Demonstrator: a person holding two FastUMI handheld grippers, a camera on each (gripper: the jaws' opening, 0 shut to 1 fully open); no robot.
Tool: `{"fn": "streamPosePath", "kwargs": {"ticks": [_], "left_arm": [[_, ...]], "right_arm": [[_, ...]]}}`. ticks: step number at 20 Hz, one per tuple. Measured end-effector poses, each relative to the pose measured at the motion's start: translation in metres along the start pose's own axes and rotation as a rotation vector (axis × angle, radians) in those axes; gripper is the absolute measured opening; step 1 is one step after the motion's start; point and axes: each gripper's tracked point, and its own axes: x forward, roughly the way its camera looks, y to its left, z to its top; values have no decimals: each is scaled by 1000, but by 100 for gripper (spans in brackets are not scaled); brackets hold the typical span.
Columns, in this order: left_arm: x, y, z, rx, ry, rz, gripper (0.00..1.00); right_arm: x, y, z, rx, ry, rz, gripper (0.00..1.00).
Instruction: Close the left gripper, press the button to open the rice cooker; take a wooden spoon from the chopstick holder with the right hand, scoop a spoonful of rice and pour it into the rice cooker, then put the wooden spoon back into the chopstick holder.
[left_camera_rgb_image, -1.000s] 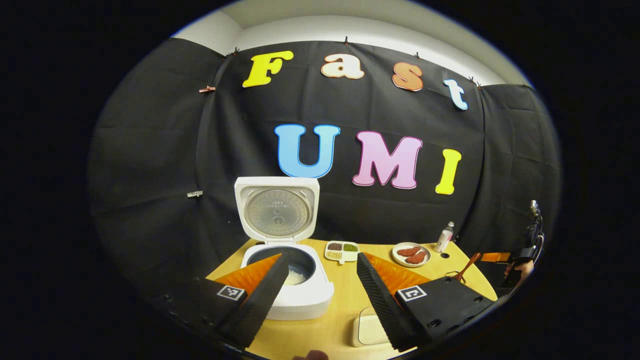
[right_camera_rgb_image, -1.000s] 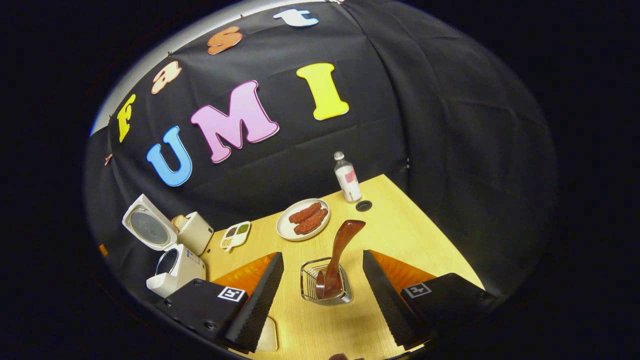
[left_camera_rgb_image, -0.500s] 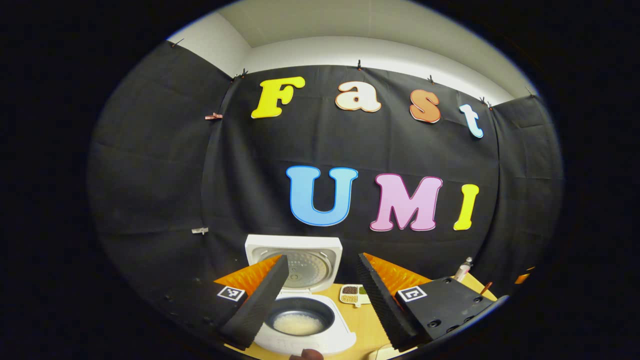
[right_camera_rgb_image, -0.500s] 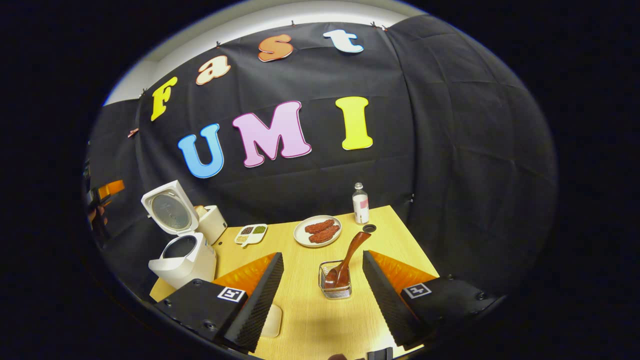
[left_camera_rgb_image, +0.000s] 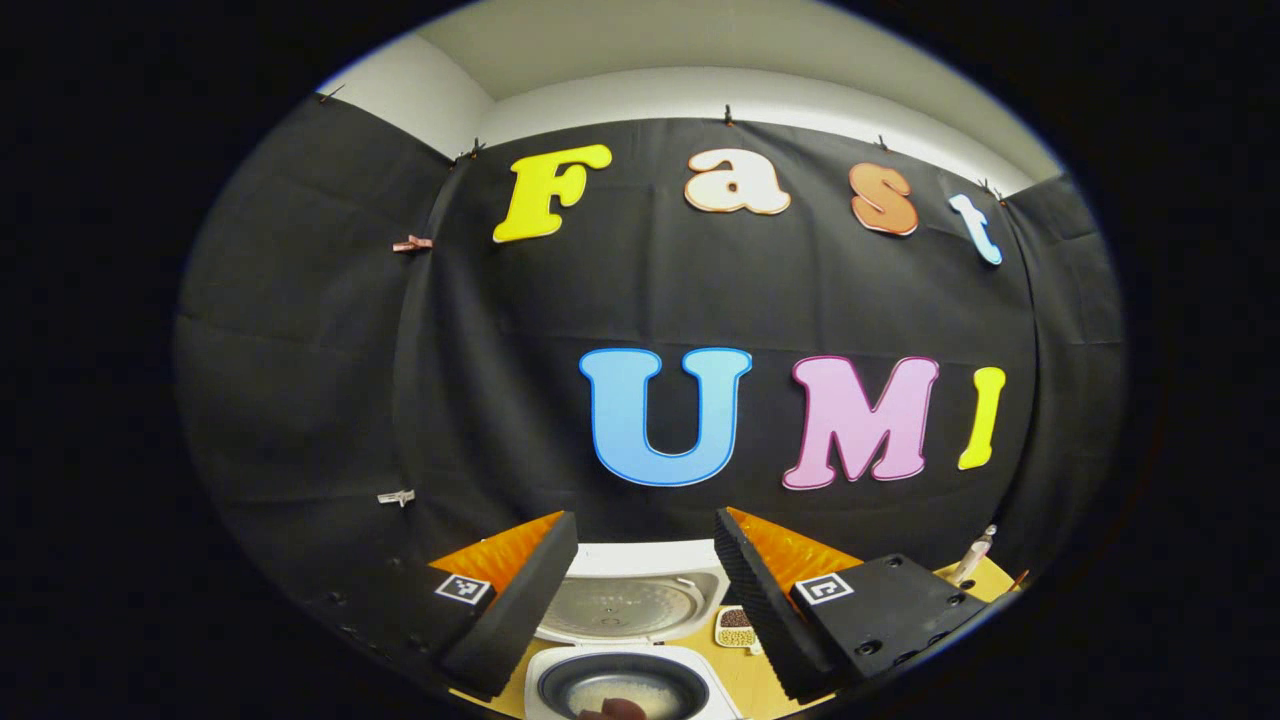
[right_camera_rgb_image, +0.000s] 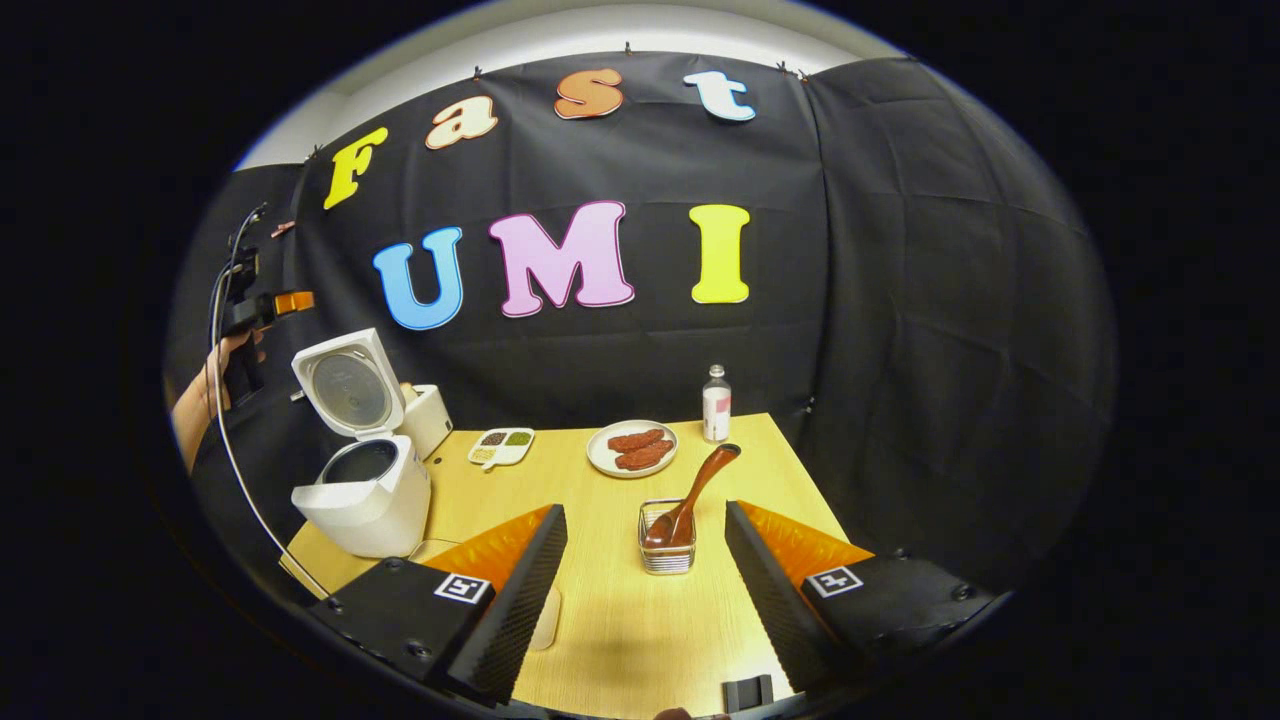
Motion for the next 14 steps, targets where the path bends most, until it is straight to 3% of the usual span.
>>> {"fn": "streamPosePath", "kwargs": {"ticks": [9, 14], "left_arm": [[102, 26, -60, 19, 144, 31, 94], [114, 27, -86, 24, 202, 64, 98]], "right_arm": [[-42, -12, -11, 18, -2, -126, 99], [-56, -16, -14, 27, -2, -170, 98]]}}
